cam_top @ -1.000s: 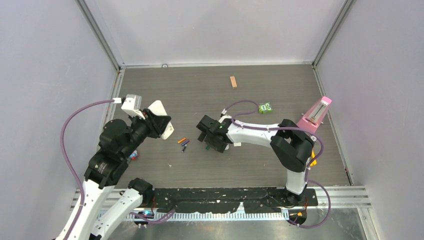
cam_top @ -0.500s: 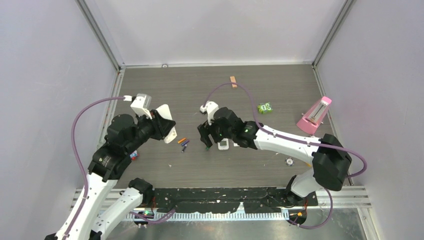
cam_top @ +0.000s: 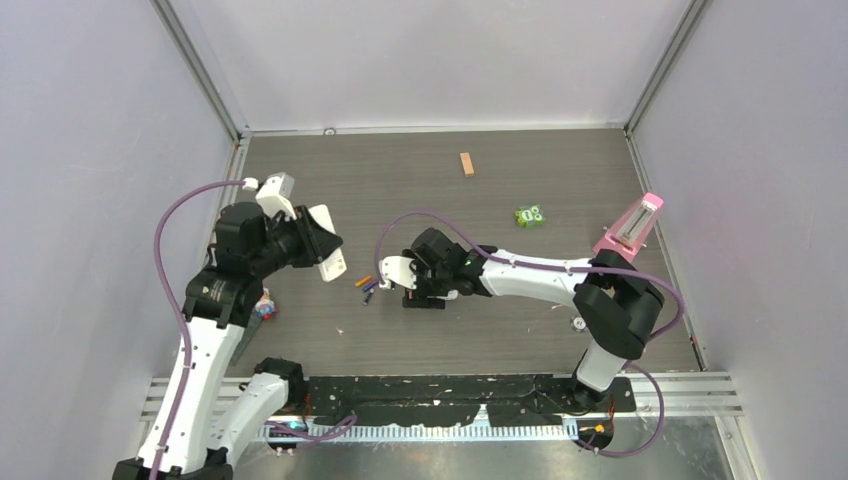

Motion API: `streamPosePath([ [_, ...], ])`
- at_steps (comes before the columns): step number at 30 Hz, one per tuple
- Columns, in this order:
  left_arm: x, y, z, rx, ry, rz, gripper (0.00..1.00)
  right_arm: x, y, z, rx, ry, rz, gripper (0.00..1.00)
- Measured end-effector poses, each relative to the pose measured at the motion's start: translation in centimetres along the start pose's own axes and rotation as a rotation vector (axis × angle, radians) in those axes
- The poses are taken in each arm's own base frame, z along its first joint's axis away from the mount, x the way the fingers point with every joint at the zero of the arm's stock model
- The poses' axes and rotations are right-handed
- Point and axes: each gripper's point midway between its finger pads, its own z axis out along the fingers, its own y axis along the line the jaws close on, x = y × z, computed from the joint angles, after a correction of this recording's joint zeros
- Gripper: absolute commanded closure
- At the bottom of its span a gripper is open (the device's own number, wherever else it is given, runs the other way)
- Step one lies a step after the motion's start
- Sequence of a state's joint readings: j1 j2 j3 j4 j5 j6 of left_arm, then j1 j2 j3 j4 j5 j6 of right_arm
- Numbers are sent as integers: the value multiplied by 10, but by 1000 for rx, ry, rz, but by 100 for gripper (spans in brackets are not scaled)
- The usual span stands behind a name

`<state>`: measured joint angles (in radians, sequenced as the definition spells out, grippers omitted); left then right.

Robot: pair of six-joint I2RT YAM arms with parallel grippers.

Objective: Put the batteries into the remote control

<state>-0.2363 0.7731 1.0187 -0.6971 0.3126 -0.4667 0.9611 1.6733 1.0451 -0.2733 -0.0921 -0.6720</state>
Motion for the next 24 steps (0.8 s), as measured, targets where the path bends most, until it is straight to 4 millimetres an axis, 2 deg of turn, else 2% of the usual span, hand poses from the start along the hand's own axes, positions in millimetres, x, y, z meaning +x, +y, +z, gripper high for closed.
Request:
streamPosePath([
  [4, -6, 25, 2, -81, -7, -83, 100, 2, 1, 16, -31, 6, -71, 26],
  [9, -13, 41, 2, -125, -28, -137, 100, 7, 4, 32, -74, 25, -142, 26],
  [12, -14, 45, 3, -132, -24, -165, 100, 2, 0, 33, -73, 13, -180, 29],
  [19, -14, 47, 6, -130, -14, -186, 100, -2, -2, 44, -131, 20, -232, 48],
  [24, -13, 46, 6, -122, -11, -188, 100, 1, 2, 46, -182, 35, -245, 53],
])
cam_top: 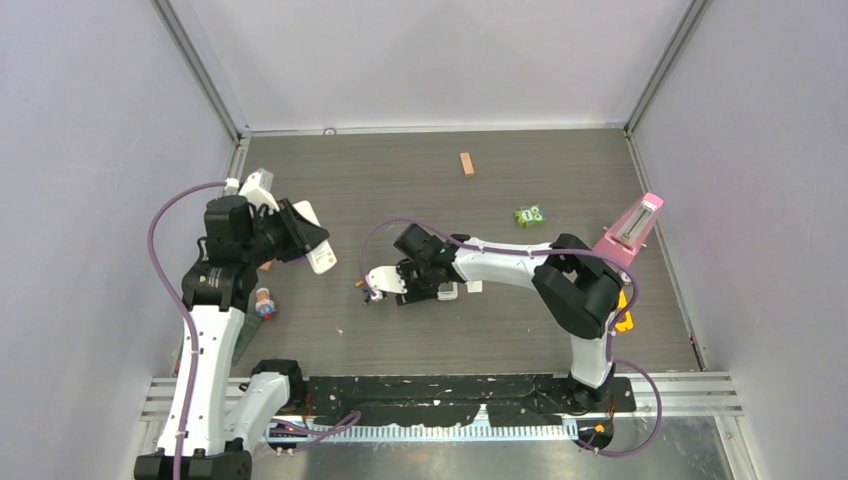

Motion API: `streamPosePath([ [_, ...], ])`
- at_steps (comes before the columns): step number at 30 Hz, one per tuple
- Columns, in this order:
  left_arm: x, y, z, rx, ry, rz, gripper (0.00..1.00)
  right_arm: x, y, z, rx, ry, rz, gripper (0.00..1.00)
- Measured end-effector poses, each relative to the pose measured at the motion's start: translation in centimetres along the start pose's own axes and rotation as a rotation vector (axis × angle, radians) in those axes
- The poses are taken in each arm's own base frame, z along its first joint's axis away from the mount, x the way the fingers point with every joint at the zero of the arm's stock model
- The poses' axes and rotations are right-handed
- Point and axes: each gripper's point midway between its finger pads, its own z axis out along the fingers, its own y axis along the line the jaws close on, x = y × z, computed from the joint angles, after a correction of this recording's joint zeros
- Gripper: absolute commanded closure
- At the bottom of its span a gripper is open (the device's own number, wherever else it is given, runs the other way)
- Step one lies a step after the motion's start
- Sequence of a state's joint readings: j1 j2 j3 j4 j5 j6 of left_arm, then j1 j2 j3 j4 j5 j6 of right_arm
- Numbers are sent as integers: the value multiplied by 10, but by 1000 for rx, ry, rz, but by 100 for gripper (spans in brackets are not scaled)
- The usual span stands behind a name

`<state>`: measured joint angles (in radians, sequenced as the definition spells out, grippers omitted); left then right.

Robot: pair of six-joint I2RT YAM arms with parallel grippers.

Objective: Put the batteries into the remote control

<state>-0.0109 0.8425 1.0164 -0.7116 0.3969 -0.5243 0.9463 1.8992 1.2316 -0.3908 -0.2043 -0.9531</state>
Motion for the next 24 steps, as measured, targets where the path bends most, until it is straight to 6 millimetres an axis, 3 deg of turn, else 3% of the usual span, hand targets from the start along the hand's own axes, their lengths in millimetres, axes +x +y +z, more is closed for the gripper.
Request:
streamPosePath([
  [5, 4, 1, 2, 9, 10, -3, 100, -1, 5, 1, -55, -7, 0, 52],
  [8, 6, 2, 4, 8, 17, -6, 100, -2, 6, 2, -84, -18, 10, 45],
  [14, 5, 4, 3, 2, 13, -8, 100, -6, 2, 3, -80, -38, 16, 41],
  [24, -3, 17, 3, -38, -11, -30, 100, -22, -18, 18, -100, -71, 5, 52],
])
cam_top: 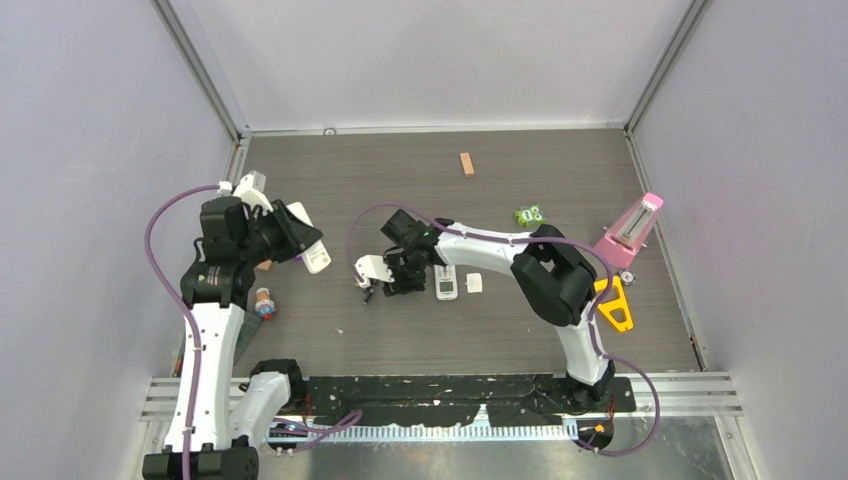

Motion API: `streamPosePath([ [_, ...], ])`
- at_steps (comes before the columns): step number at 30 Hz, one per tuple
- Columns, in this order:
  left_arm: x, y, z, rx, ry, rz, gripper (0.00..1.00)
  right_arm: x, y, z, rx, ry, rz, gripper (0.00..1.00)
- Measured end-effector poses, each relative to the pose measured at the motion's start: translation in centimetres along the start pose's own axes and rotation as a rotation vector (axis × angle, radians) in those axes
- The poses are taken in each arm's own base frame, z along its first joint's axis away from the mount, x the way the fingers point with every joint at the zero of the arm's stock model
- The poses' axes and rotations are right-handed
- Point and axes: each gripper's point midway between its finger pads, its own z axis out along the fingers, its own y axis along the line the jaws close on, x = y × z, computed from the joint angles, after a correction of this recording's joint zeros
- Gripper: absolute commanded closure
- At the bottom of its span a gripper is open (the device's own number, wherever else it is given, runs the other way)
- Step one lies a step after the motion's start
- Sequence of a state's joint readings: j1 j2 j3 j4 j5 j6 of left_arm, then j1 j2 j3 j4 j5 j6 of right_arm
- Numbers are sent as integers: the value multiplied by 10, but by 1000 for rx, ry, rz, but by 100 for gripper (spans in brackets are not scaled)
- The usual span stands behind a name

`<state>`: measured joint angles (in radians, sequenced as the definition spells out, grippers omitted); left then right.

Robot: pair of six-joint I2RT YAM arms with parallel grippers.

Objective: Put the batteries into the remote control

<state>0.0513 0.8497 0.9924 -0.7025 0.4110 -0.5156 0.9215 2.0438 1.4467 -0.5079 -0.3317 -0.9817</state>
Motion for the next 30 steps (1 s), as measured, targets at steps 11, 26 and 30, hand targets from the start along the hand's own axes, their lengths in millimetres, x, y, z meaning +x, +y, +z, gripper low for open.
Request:
streamPosePath([
  [11, 0, 5, -1, -17, 3, -10, 100, 18, 13, -8, -129, 9, 70, 61],
  [26, 6, 9, 4, -19, 27, -23, 100, 13, 19, -6, -152, -23, 81, 62],
  [30, 7, 9, 4, -19, 29, -24, 100, 8, 21, -3, -153, -29, 77, 74],
])
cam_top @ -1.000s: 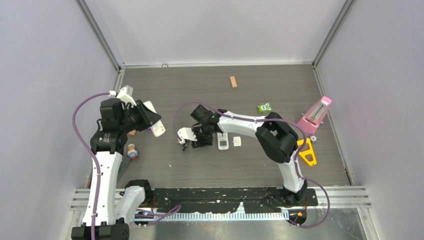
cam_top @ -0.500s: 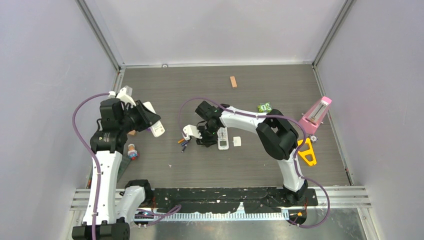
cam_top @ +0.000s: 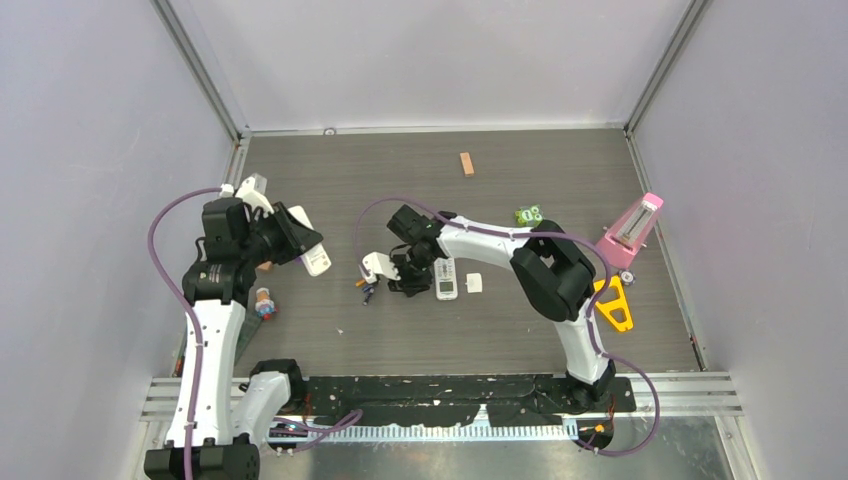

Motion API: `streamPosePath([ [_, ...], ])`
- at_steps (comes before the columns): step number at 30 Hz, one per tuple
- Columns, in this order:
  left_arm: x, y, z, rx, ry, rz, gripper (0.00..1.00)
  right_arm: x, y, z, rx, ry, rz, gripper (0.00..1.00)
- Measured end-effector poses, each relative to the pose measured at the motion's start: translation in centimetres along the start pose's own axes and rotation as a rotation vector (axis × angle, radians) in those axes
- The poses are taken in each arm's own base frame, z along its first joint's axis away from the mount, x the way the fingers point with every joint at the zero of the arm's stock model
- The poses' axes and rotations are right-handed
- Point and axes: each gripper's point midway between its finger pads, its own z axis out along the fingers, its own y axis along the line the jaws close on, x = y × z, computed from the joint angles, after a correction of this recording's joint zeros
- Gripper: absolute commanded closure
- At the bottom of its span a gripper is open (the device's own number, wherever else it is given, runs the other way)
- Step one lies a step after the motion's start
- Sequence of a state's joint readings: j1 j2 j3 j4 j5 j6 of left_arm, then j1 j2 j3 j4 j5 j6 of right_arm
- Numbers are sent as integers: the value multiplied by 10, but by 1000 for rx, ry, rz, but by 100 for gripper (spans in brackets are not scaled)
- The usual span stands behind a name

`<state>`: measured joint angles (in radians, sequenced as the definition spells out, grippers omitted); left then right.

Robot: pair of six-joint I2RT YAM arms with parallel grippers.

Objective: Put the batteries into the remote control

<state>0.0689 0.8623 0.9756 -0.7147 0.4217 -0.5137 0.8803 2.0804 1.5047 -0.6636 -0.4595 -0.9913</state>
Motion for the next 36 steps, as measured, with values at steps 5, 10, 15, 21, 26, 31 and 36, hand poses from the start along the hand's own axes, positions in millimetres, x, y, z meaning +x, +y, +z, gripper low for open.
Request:
streamPosePath([
  [5, 0, 0, 0, 1, 0, -2, 100, -3, 2, 3, 6, -12, 3, 92],
  [10, 3, 0, 1, 10, 10, -5, 100, -5, 2, 1, 61, -37, 3, 94],
  [15, 14, -2, 5, 53, 47, -19, 100, -11, 16, -11, 129, -100, 76, 95],
  [21, 42, -15, 17, 212, 115, -91, 100, -59, 14, -75, 331, -277, 250, 95],
  [26, 67, -31, 22, 348, 178, -140, 100, -108, 14, -131, 491, -407, 366, 95],
  [31, 84, -68, 16, 477, 247, -83, 100, -127, 52, -166, 530, -550, 428, 95],
  [36, 100, -87, 15, 540, 329, -81, 100, -149, 81, -195, 508, -668, 399, 95],
])
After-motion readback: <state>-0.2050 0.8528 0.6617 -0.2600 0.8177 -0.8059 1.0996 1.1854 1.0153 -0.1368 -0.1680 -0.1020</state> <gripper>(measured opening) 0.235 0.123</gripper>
